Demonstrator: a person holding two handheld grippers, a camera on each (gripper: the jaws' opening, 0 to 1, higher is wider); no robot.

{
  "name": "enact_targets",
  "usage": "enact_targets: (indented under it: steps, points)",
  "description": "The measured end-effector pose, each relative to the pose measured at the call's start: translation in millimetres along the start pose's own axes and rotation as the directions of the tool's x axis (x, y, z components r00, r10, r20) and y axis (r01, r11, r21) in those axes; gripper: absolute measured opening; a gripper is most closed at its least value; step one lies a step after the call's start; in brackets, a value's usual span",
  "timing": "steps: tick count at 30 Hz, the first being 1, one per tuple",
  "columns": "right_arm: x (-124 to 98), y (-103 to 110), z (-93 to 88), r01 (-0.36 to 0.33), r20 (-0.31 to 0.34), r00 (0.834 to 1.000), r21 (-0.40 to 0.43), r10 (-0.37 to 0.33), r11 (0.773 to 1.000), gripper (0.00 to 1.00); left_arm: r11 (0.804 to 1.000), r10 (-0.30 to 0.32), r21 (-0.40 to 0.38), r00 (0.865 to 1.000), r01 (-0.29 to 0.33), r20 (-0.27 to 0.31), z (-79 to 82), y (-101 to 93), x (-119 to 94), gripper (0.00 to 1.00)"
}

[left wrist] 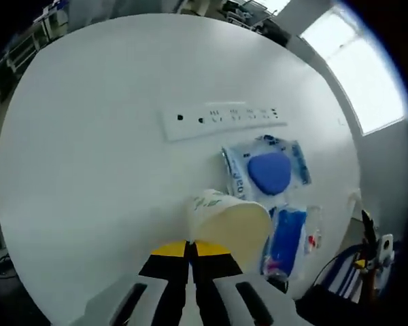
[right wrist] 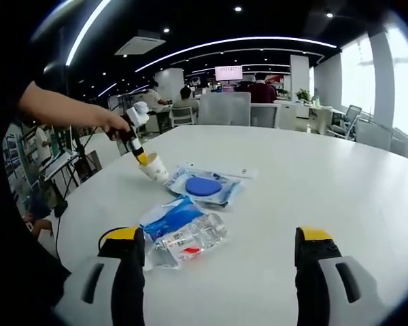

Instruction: Arrange the tabletop items into an orderly group along one side of the table until the central work area is clear of visible clutter.

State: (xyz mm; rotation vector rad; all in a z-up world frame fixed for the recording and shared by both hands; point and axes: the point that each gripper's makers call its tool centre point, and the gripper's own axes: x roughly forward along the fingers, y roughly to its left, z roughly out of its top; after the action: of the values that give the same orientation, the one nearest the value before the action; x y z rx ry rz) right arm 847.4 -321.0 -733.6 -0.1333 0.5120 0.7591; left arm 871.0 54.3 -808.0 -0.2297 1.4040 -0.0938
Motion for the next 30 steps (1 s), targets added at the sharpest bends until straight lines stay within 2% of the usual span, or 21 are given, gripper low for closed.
enact_targets:
  steps: [3, 5, 10, 16, 20, 23, 25, 30]
  points:
    - [0.6, 0.8, -1.8, -0.003, -0.007, 1.000, -0.002, 0.003, 1.000, 0.86, 1.000, 0.005, 0.008, 1.000, -0.004, -0.018, 2.5, -1.7, -0.5, 0.00]
    - [1.0, 0.5, -3.5, -0.003, -0.013, 1.000, -0.006, 0.003, 1.000, 0.86, 1.000, -0.001, 0.007, 0.999, 0.002, -0.050, 1.5, -2.6, 0.9, 0.00]
    - [1.6, -1.2, -4.9, -0.002, -0.020, 1.000, -0.006, 0.002, 1.000, 0.85, 1.000, 0.007, -0.007, 0.998, -0.008, -0.063, 10.4, 0.1, 1.1, 0.00]
    - [3.6, -1.9, -6.2, -0.007, -0.026, 1.000, -0.002, 0.006, 1.000, 0.85, 0.998, -0.003, -0.069, 0.993, -0.005, -0.114, 11.0, 3.0, 6.0, 0.00]
    - [4.0, -4.1, -6.3, -0.004, -0.025, 1.000, 0.001, 0.004, 1.000, 0.84, 0.998, -0.001, -0.059, 0.994, -0.006, -0.114, 14.7, 1.8, 5.2, 0.00]
    - [5.2, -6.0, -8.9, -0.003, -0.032, 0.999, 0.008, 0.003, 1.000, 0.84, 0.999, -0.005, -0.041, 0.996, 0.002, -0.085, 22.5, -0.1, 3.8, 0.00]
    - [6.1, -6.0, -9.7, -0.004, -0.035, 0.999, 0.010, 0.005, 1.000, 0.84, 1.000, 0.001, -0.001, 0.998, -0.001, -0.069, 26.8, -1.2, 3.7, 0.01]
    - [8.2, -5.1, -8.1, -0.009, -0.032, 0.999, 0.008, 0.009, 1.000, 0.84, 1.000, -0.021, -0.011, 0.995, 0.020, -0.099, 23.3, -4.8, 4.5, 0.02]
